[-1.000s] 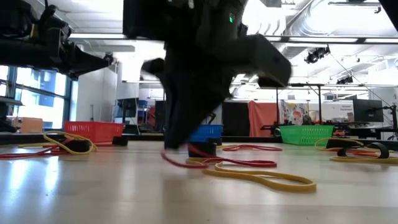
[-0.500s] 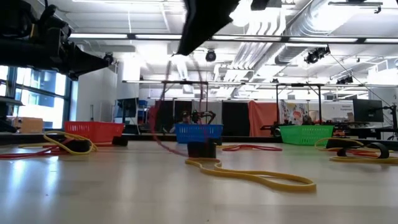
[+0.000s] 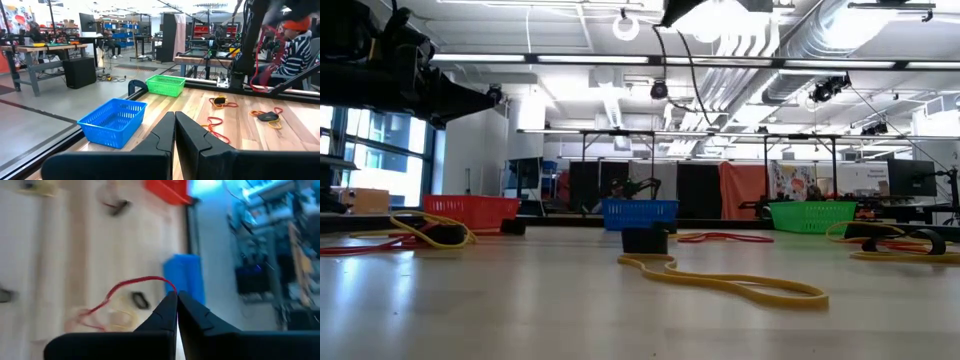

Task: Sort rubber bands into baskets
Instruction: Put the red rubber band into the green bin

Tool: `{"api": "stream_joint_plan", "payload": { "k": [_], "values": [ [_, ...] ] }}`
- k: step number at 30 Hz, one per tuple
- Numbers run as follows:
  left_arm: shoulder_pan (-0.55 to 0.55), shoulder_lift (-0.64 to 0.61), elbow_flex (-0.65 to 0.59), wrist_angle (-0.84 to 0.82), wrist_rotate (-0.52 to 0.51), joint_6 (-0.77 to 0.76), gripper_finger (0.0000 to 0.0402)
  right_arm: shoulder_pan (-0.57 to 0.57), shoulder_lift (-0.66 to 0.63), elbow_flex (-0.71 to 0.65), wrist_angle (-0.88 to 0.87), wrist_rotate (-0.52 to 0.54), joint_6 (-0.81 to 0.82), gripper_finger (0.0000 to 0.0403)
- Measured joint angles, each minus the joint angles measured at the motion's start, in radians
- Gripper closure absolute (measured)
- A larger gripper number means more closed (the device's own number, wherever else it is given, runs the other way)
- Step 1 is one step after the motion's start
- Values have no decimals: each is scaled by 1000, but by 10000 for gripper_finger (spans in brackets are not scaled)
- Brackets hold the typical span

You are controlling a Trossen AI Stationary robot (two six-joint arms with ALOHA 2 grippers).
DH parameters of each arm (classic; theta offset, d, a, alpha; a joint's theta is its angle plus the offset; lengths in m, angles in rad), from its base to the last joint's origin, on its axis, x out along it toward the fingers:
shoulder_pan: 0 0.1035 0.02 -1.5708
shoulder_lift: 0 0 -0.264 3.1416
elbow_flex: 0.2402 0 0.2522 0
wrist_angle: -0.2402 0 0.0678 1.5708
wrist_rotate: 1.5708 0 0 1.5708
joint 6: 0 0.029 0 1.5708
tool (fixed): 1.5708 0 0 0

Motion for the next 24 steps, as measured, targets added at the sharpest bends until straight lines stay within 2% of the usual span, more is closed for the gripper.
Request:
{"api": "stream_joint_plan", "payload": {
  "k": [10,17,24],
  "values": [
    [0,0,0,0,0,0,399,-170,-135,0,-217,186,174,403],
    [0,0,0,0,0,0,399,-329,-206,0,-339,247,285,403],
    [0,0,0,0,0,0,399,-486,-224,0,-418,305,382,403]
  ]
}}
